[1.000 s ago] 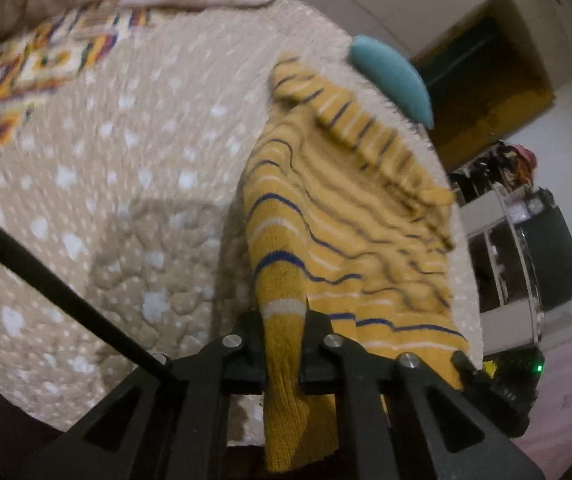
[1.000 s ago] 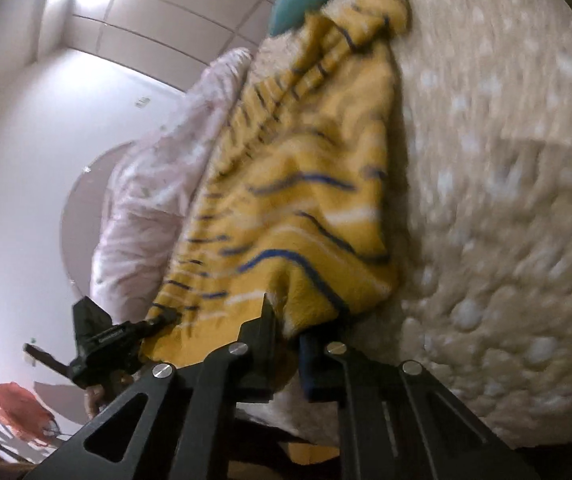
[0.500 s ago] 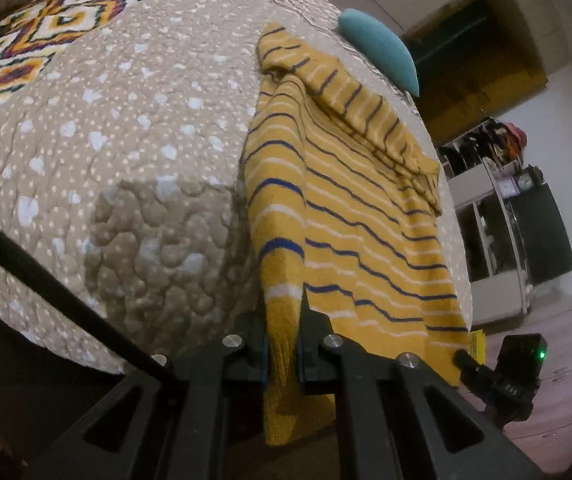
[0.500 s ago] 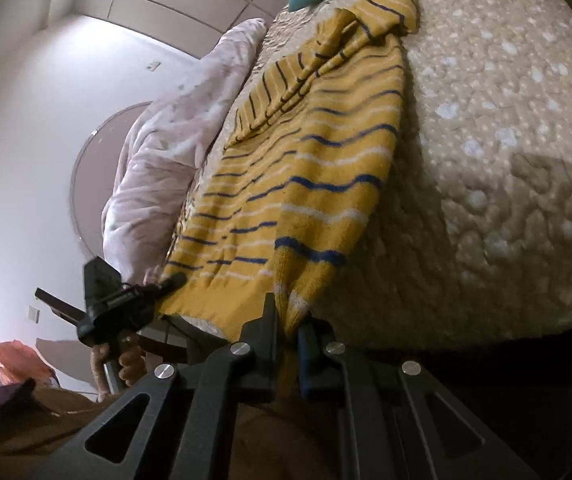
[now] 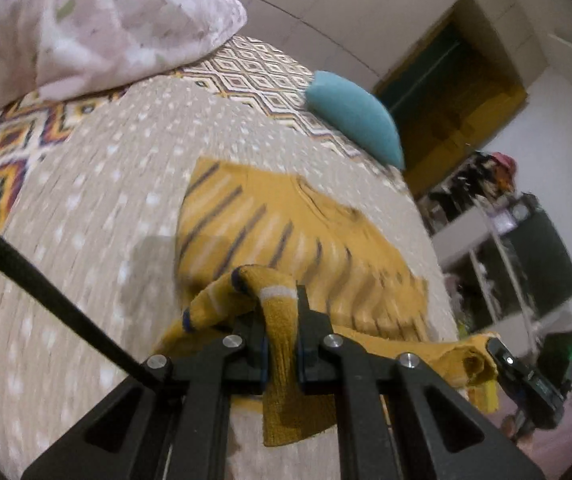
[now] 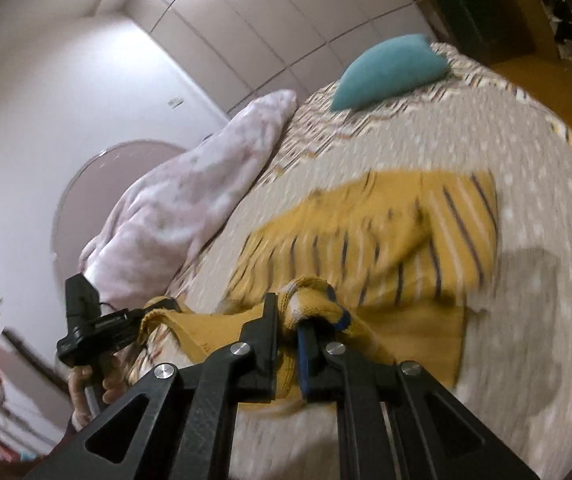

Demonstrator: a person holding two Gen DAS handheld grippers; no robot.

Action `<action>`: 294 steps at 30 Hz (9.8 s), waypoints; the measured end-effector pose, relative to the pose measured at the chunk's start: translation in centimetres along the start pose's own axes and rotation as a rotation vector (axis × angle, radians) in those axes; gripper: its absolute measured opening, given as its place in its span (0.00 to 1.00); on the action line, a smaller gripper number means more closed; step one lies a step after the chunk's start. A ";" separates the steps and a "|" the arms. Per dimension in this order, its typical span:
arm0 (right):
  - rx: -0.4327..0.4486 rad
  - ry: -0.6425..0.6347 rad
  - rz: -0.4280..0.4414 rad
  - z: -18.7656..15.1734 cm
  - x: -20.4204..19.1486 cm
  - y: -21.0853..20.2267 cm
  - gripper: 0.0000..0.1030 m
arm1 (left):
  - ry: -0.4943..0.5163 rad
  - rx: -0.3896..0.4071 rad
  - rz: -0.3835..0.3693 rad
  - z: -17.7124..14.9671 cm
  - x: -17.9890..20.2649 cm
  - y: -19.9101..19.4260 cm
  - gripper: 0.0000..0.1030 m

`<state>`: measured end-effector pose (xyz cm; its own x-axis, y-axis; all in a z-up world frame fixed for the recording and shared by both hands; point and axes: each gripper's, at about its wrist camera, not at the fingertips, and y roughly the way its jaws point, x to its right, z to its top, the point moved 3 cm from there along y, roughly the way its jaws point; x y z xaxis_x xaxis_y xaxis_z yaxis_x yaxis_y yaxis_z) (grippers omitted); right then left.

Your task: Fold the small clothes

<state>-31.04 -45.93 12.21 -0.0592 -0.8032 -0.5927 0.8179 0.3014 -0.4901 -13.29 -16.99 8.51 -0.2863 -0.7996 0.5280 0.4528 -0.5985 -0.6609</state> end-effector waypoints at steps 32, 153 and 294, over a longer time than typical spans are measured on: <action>-0.032 0.341 -0.246 11.5 15.0 15.5 0.59 | -0.250 -0.054 0.006 8.1 -7.7 9.0 0.62; -0.435 -1.036 -0.485 -15.1 -17.8 25.2 0.46 | -0.350 0.223 0.128 0.4 -22.3 -3.2 0.61; -0.081 0.109 -0.222 -1.2 11.1 7.6 0.06 | 0.339 -0.146 -0.003 -4.8 11.8 8.5 0.66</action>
<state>-26.12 -51.92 1.13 -0.2968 -0.7956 -0.5281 0.7295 0.1679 -0.6631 -16.88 -31.76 6.59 -0.5617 -0.7544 0.3398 0.3334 -0.5822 -0.7415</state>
